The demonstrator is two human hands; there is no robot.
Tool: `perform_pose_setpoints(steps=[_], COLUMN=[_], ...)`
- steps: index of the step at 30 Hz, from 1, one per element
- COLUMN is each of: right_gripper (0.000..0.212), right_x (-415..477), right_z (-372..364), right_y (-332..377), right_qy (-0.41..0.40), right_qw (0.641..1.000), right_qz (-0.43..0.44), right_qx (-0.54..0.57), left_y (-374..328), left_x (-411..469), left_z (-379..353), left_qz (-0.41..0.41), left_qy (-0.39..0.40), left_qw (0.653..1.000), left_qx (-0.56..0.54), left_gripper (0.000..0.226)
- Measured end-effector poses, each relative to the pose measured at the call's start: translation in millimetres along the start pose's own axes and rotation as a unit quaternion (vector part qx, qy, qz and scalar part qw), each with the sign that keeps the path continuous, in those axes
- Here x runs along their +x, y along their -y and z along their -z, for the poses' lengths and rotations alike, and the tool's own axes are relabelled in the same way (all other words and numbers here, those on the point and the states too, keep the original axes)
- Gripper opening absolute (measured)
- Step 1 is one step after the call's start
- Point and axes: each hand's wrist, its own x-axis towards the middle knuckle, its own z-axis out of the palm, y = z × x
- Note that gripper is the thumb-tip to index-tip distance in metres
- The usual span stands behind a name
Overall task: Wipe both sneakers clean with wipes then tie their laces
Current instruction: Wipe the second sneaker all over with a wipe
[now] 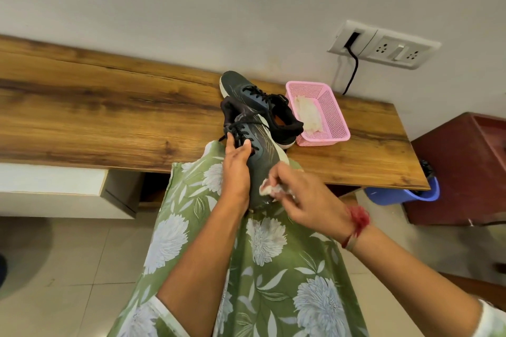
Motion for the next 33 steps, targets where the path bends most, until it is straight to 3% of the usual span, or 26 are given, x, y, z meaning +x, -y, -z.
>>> perform_pose_setpoints(steps=[2, 3, 5, 7, 12, 16, 19, 21, 23, 26, 29, 33], right_gripper=[0.024, 0.027, 0.031, 0.026, 0.021, 0.018, 0.019, 0.027, 0.022, 0.015, 0.014, 0.013], right_x=[-4, -1, 9, 21, 17, -1, -5, 6, 25, 60, 87, 106], right_z=[-1, 1, 5, 8, -11, -15, -8, 2, 13, 21, 16, 5], right_y=[8, 10, 4, -6, -11, -2, 6, 3, -8, -30, -51, -56], right_qy=[0.03, 0.0, -0.129, -0.218, -0.132, -0.049, -0.018, -0.106, -0.218, -0.256, -0.248, -0.17], right_qw=[0.996, 0.988, 0.962, 0.953, 0.988, 0.998, 0.988, 0.938, 0.895, 0.888, 0.922, 0.962], right_qz=[-0.015, -0.047, -0.13, -0.145, -0.065, 0.008, -0.049, -0.127, -0.164, -0.189, -0.192, -0.191], right_qx=[0.088, 0.145, 0.2, 0.153, -0.043, -0.036, 0.145, 0.303, 0.352, 0.332, 0.228, 0.095], left_y=[-5, -7, -7, -7, -7, 0, 0, -2, -2, -3, 1, 6], left_x=[0, 1, 5, 5, 2, 3, 2, 3, 5, 1, 3, 13], left_z=[-1, -1, 1, 2, 0, -2, -3, -1, 1, 1, 2, 8], left_qz=[-0.018, -0.022, -0.027, -0.034, -0.04, -0.047, -0.055, -0.048, -0.047, -0.054, -0.064, -0.045], left_qy=[0.003, 0.004, -0.007, -0.014, -0.017, -0.022, -0.012, -0.021, -0.023, -0.028, -0.018, -0.02], left_qw=[1.0, 1.0, 0.999, 0.998, 0.997, 0.996, 0.994, 0.994, 0.993, 0.987, 0.978, 0.97], left_qx=[0.005, 0.015, 0.04, 0.048, 0.066, 0.069, 0.091, 0.1, 0.101, 0.148, 0.198, 0.237], left_gripper=[0.028, 0.032, 0.038, 0.038, 0.028, 0.031, 0.029, 0.024, 0.02, 0.024, 0.025, 0.082])
